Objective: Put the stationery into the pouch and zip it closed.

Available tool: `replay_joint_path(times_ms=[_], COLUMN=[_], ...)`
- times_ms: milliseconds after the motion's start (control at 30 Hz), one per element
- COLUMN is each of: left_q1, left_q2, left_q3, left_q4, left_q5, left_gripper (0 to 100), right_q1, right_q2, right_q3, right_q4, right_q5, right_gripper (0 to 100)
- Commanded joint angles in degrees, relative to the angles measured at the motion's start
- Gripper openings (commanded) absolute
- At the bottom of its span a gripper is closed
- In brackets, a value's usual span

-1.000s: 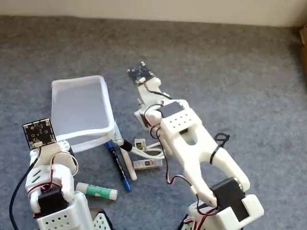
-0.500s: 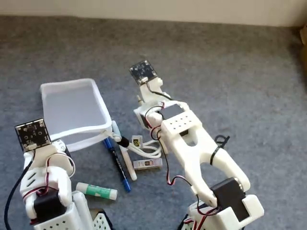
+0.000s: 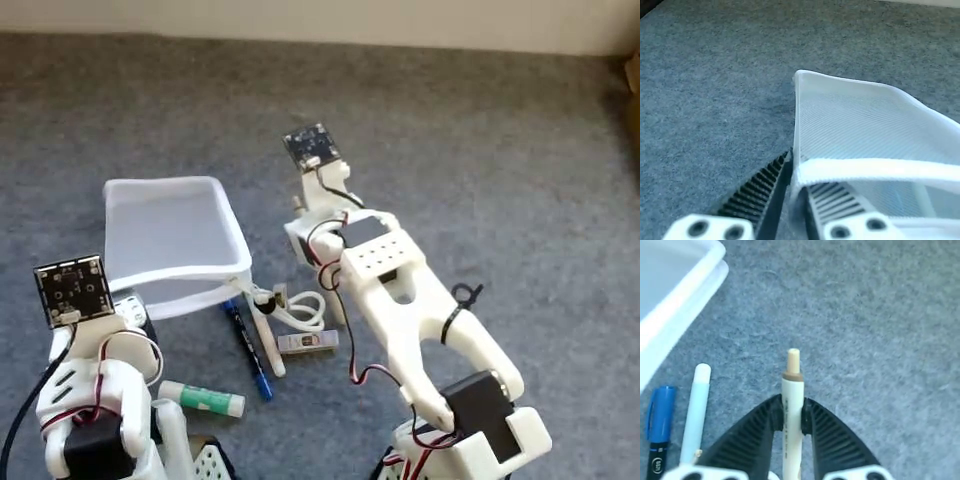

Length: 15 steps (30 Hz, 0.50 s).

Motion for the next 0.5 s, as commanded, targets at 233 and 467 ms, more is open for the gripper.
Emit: replay_joint_path(times_ms=[233, 467], left_q1=[0.9, 1.0], left_q2=[0.0, 0.0], left_q3=[-3.3, -3.4], left_q4=[0.7, 0.8], left_q5=[-2.5, -3.7], left_gripper=[1, 1], right_q1=[0.8, 0.8], right_q2=[-3.9, -3.8], right_q3=[-0.8, -0.8], right_q4=[-1.9, -1.9], right_q5=[-0.6, -0.6], right_gripper=[0.5, 0.5])
